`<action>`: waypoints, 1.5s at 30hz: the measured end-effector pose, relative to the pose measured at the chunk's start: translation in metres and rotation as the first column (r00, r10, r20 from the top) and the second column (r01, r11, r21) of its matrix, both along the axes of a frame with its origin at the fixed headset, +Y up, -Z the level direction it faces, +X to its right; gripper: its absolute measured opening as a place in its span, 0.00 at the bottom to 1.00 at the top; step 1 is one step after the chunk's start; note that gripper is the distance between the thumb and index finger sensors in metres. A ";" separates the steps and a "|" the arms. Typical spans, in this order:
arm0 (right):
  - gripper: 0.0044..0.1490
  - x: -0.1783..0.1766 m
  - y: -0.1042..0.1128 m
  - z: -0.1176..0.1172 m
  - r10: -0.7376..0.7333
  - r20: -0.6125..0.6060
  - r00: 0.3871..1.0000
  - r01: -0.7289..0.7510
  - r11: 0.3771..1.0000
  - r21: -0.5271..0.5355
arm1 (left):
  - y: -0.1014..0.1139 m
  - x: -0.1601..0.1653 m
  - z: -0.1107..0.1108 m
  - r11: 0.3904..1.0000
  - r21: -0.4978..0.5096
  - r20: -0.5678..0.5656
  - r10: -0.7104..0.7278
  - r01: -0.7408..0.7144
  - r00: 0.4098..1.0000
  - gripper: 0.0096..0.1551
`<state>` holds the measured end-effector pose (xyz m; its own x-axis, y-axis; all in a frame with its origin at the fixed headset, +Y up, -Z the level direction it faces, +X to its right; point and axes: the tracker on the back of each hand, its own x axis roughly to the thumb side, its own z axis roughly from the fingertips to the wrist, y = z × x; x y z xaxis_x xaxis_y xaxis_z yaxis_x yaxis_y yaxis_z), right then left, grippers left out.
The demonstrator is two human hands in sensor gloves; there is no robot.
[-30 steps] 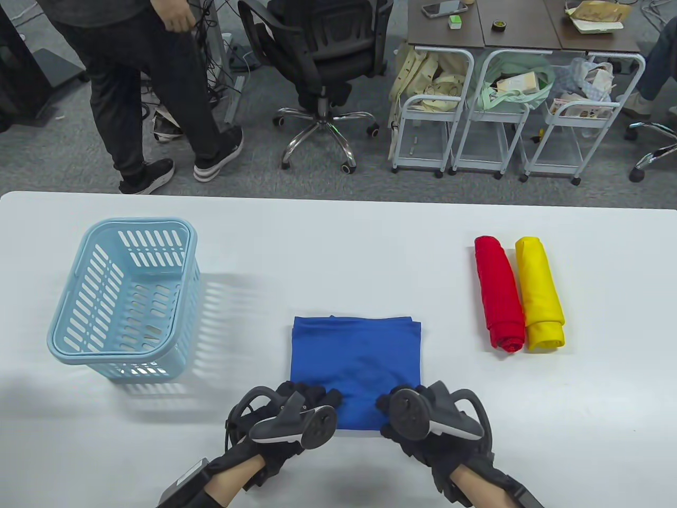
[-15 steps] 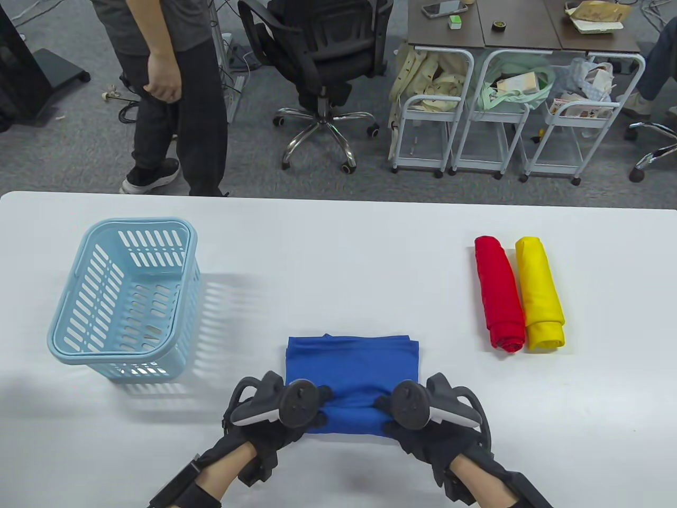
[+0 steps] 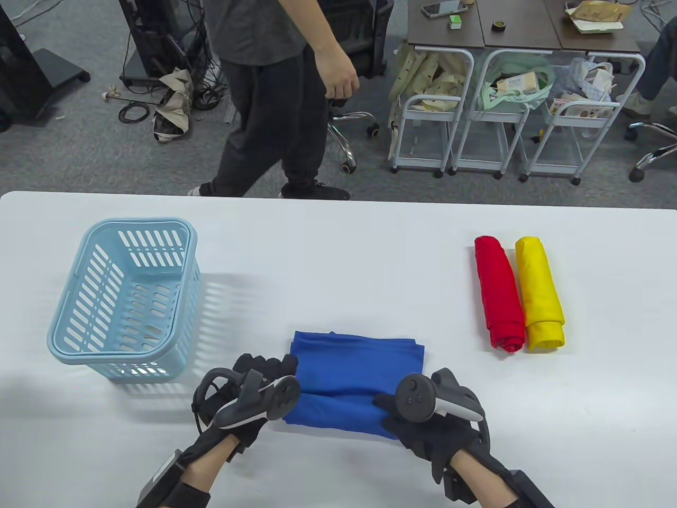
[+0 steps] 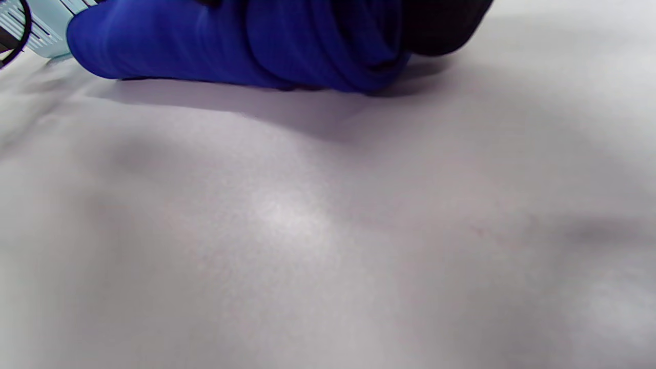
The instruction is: Roll t-shirt into tight roll
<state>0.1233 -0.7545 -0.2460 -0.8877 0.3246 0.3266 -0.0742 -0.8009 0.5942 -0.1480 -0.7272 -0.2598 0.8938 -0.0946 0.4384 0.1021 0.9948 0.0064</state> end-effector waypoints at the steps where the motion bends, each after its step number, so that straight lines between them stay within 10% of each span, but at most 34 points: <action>1: 0.37 0.000 0.000 0.000 0.000 -0.001 1.000 0.000 1.000 0.000 | 0.001 0.007 0.005 0.999 -0.032 0.067 0.045 -0.043 0.997 0.34; 10: 0.37 0.002 0.004 0.001 0.033 0.036 0.999 -0.034 0.998 0.046 | -0.025 0.039 0.023 0.993 -0.067 0.235 -0.075 0.093 0.969 0.39; 17: 0.38 0.003 0.036 0.014 0.225 0.161 0.961 -0.269 0.896 0.354 | -0.030 0.040 0.019 0.991 -0.067 0.215 -0.101 0.117 0.971 0.38; 24: 0.55 -0.029 -0.003 0.022 0.316 -0.057 0.947 -0.294 0.924 0.246 | -0.027 0.030 0.004 0.980 -0.194 0.148 0.078 -0.048 0.986 0.32; 30: 0.45 -0.028 -0.001 0.015 0.228 -0.070 0.971 -0.212 0.960 0.183 | -0.021 0.012 -0.005 0.929 -0.293 0.031 0.244 -0.225 0.969 0.32; 41: 0.42 0.001 0.000 0.000 -0.043 -0.040 0.998 0.041 0.998 -0.045 | -0.024 0.036 0.016 0.984 -0.139 0.143 -0.088 0.108 0.986 0.41; 45: 0.42 0.001 0.003 0.001 -0.020 -0.027 0.999 0.020 1.000 0.001 | -0.022 0.033 0.013 0.979 -0.205 0.139 0.010 0.019 0.990 0.34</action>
<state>0.1243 -0.7518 -0.2447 -0.8719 0.3415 0.3510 -0.0736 -0.8000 0.5954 -0.1148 -0.7488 -0.2471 0.8226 0.0066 0.5686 0.1192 0.9757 -0.1838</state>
